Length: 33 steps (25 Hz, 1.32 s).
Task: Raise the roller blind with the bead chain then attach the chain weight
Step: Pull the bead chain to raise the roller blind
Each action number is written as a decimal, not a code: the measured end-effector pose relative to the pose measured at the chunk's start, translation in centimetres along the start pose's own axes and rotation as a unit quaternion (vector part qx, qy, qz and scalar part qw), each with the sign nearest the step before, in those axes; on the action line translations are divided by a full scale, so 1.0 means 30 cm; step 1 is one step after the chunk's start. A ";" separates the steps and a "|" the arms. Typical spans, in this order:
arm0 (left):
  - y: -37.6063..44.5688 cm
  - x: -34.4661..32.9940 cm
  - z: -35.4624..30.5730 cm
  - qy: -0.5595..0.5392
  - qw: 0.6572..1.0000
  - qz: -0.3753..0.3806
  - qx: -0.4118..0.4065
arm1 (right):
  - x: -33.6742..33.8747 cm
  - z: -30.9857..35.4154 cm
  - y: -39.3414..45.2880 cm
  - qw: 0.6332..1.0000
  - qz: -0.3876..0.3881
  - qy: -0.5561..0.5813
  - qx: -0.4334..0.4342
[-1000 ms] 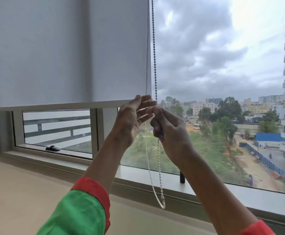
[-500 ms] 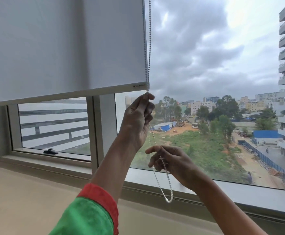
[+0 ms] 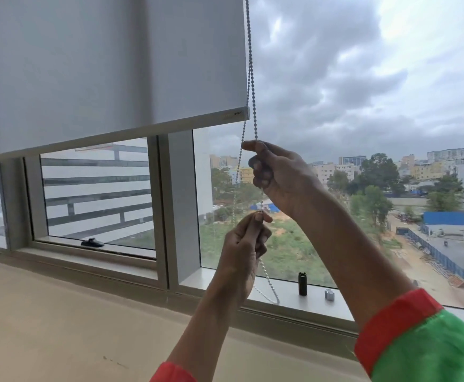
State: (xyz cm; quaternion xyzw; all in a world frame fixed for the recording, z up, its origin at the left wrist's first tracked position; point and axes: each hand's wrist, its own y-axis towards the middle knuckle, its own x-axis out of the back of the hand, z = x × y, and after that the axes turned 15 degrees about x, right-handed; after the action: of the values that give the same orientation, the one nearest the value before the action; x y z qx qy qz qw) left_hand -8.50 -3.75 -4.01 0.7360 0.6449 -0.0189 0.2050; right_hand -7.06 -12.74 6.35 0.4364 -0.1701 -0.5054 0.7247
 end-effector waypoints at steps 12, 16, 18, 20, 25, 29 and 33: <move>0.118 -0.072 -0.345 -0.042 0.996 0.071 -0.046 | 0.043 -0.111 -0.198 0.999 -0.011 0.001 0.036; 0.144 -0.109 -0.388 -0.094 0.990 0.098 -0.029 | 0.070 -0.199 -0.285 0.999 0.011 0.020 0.027; 0.154 -0.095 -0.336 -0.067 0.995 0.068 -0.036 | 0.101 -0.238 -0.320 0.999 0.019 0.024 0.013; 0.149 -0.064 -0.257 -0.051 0.996 0.056 -0.037 | 0.137 -0.280 -0.357 0.999 0.032 0.016 -0.016; 0.114 0.028 -0.130 -0.056 0.996 0.045 -0.049 | 0.185 -0.306 -0.386 0.980 0.121 -0.090 -0.128; 0.081 0.009 -0.121 -0.057 0.995 0.054 -0.059 | 0.159 -0.201 -0.247 0.990 0.047 -0.062 -0.118; 0.049 -0.046 -0.093 -0.052 0.997 0.044 -0.048 | 0.076 -0.046 -0.057 0.999 0.001 -0.037 -0.015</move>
State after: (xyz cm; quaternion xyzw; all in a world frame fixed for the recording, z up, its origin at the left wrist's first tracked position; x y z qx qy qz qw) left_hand -7.97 -4.26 -0.65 0.7512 0.6003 -0.0177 0.2739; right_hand -6.13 -14.30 3.74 0.4068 -0.1898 -0.5229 0.7246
